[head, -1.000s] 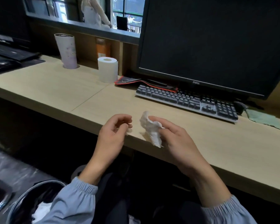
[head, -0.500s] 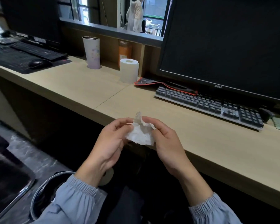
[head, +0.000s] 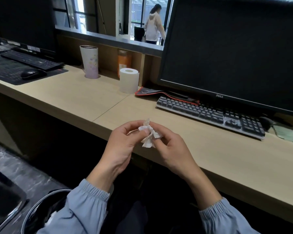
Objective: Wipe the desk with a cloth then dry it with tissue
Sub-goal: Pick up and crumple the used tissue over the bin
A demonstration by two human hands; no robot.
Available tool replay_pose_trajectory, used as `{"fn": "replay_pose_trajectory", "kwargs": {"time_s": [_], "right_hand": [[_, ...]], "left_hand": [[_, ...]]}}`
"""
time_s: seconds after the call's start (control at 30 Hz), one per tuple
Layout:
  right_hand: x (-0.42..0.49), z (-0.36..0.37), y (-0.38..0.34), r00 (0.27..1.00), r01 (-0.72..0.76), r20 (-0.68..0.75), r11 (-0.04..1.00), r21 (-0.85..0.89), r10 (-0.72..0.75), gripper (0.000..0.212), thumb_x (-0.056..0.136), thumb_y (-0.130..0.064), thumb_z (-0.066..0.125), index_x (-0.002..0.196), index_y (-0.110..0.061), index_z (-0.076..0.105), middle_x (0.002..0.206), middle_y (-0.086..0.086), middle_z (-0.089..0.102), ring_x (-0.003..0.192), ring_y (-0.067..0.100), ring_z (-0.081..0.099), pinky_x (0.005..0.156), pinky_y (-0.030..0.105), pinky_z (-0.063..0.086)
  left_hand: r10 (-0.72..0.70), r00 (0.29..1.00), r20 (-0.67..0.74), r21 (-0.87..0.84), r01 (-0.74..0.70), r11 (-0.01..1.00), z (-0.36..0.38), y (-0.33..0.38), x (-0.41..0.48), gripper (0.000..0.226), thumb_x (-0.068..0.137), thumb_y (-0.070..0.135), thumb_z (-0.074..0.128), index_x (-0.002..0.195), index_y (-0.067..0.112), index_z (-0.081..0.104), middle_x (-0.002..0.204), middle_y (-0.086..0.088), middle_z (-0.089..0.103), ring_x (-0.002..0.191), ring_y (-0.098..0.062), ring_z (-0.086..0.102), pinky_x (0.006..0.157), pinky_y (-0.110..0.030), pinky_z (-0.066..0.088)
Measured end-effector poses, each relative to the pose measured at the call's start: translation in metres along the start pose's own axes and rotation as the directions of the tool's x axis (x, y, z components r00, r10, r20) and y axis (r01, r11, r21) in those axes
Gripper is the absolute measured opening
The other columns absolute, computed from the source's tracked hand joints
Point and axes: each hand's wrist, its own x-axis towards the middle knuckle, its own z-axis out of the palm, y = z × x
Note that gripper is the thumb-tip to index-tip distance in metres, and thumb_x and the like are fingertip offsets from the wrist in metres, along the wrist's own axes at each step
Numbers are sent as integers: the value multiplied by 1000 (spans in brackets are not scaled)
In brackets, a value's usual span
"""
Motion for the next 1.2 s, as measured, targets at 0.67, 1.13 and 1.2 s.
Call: {"fn": "replay_pose_trajectory", "kwargs": {"time_s": [0.67, 1.13, 1.2], "right_hand": [[4, -19, 10, 990, 4, -143, 994, -110, -20, 47, 100, -7, 60, 142, -29, 62, 125, -18, 70, 110, -12, 61, 90, 5, 43], [18, 51, -12, 980, -27, 197, 964, 264, -26, 44, 106, -9, 55, 148, -22, 56, 142, -13, 64, 129, -6, 57, 110, 18, 43], [20, 77, -16, 984, -36, 175, 940, 340, -26, 30, 102, -10, 64, 131, -19, 67, 124, -9, 74, 116, 1, 67, 102, 23, 51]], "left_hand": [[104, 989, 102, 209, -123, 970, 21, -8, 6, 27, 92, -5, 68, 108, 13, 80, 104, -4, 81, 101, -16, 76, 84, -22, 59], [310, 950, -34, 490, -255, 834, -63, 12, -10, 10, 89, 10, 80, 95, 17, 79, 96, 1, 80, 93, -18, 77, 91, -34, 60], [328, 941, -76, 516, -245, 821, -89, 16, -18, 9, 89, 7, 79, 95, 14, 77, 94, 0, 79, 90, -15, 76, 85, -27, 59]]}}
